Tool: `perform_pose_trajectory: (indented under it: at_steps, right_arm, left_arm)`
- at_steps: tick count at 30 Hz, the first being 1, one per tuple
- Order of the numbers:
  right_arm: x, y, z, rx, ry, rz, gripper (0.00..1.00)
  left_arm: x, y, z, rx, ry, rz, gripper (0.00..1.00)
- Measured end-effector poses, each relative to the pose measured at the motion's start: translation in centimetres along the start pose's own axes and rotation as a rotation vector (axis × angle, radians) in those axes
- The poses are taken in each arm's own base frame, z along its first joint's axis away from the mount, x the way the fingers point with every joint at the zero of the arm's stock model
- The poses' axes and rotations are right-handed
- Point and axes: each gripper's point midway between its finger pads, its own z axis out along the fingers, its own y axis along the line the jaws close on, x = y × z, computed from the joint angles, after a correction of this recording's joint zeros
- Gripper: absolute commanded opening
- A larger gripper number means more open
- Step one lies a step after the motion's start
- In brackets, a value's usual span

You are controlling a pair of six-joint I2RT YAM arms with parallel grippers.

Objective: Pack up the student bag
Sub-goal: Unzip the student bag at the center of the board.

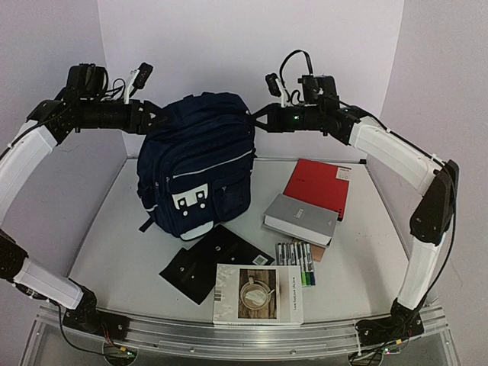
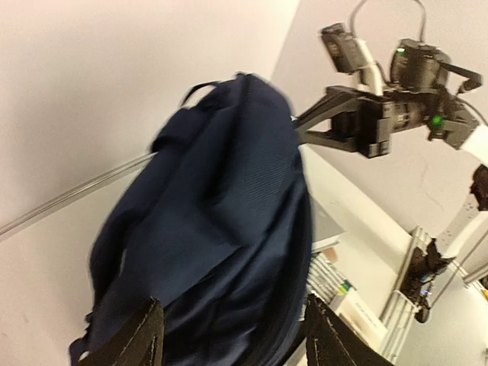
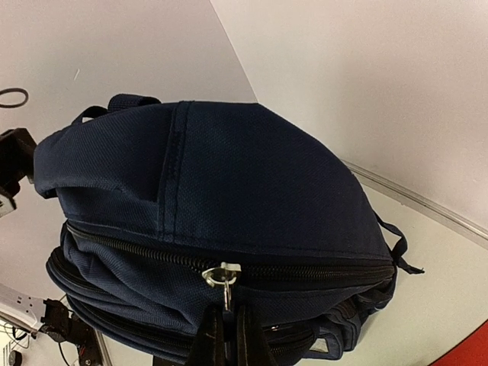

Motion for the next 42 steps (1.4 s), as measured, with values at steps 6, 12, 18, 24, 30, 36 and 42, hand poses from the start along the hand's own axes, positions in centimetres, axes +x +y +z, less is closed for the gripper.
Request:
perform_pose_trajectory:
  at_steps: [6,12,18,24,30,36,42]
  right_arm:
    - [-0.5,-0.1,0.1,0.022,-0.015,0.012,0.00]
    - [-0.8,-0.3,0.6,0.031,-0.023,0.016,0.00]
    - [-0.8,-0.6,0.7,0.044,-0.027,0.015,0.00]
    - [-0.8,-1.1,0.6,0.075,-0.034,0.016,0.00]
    - [-0.1,-1.6,0.1,0.096,-0.022,0.036,0.00]
    - [0.6,-3.1,-0.9,0.069,0.001,0.088,0.00]
    - [3.4,-6.0,-1.5,0.037,0.068,0.165,0.00]
  left_arm:
    - [-0.8,-5.7,3.9,0.183,0.043,0.070,0.65]
    - [1.7,-5.6,7.9,0.170,0.134,0.090,0.77]
    - [2.6,-3.4,10.1,0.028,0.165,0.179,0.74]
    - [2.6,-0.6,11.2,-0.114,0.183,0.257,0.20]
    - [2.4,0.7,11.0,-0.213,0.173,0.328,0.00]
    - [1.9,1.1,10.0,-0.263,0.160,0.366,0.00]
    - [1.3,2.8,8.2,-0.262,0.150,0.328,0.00]
